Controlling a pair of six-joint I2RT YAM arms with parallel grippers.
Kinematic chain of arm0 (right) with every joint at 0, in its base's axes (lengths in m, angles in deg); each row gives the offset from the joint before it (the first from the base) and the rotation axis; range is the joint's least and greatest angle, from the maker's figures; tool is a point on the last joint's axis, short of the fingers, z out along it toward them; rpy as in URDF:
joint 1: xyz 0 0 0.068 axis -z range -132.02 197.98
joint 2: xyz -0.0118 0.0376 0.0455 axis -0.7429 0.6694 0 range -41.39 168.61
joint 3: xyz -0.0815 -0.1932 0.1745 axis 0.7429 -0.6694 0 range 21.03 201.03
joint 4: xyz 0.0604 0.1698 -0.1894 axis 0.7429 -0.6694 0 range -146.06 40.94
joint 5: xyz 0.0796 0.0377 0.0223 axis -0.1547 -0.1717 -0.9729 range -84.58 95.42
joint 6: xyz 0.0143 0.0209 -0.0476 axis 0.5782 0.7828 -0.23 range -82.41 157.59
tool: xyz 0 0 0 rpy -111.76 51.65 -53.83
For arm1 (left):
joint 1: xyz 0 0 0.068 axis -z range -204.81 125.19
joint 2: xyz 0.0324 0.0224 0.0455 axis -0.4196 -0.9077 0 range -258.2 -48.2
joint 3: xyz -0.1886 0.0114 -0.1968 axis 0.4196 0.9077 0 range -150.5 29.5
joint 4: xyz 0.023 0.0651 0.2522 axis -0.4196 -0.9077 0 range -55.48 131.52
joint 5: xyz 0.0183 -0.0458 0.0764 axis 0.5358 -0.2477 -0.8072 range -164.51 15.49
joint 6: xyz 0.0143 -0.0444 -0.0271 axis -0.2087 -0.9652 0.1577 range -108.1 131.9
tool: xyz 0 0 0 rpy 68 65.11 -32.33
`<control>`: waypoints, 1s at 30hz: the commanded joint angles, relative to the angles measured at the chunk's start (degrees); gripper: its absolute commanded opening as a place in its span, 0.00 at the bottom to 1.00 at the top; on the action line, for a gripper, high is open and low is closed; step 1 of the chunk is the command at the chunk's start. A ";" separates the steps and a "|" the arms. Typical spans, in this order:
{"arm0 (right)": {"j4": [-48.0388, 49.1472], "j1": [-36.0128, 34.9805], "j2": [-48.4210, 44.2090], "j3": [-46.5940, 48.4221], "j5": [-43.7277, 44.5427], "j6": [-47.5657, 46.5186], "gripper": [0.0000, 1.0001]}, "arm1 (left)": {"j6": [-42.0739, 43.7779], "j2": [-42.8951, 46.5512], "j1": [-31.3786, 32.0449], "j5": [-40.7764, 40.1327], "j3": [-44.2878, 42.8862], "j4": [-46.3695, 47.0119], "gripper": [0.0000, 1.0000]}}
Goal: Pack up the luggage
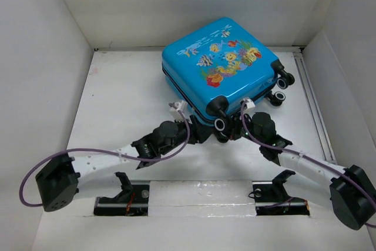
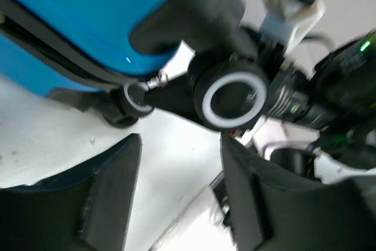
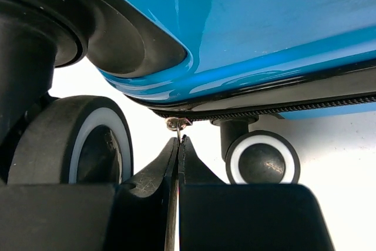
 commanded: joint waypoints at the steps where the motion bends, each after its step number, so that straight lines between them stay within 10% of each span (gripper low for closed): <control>1: 5.98 -0.06 -1.80 2.10 -0.97 -1.79 0.00 | 2.23 -3.00 0.63 7.21 -4.34 4.91 0.50; 10: 9.92 -1.73 -2.40 -0.88 1.40 1.45 0.00 | 3.89 -12.23 0.63 11.96 -11.54 9.84 0.38; 22: 38.38 -10.95 1.54 -5.91 6.50 14.99 0.00 | 4.60 -18.31 -0.42 14.69 -18.23 13.98 0.30; 30: 36.47 -14.72 6.29 -1.77 6.12 13.06 0.00 | 4.60 -19.26 -2.36 21.53 -21.74 6.96 0.30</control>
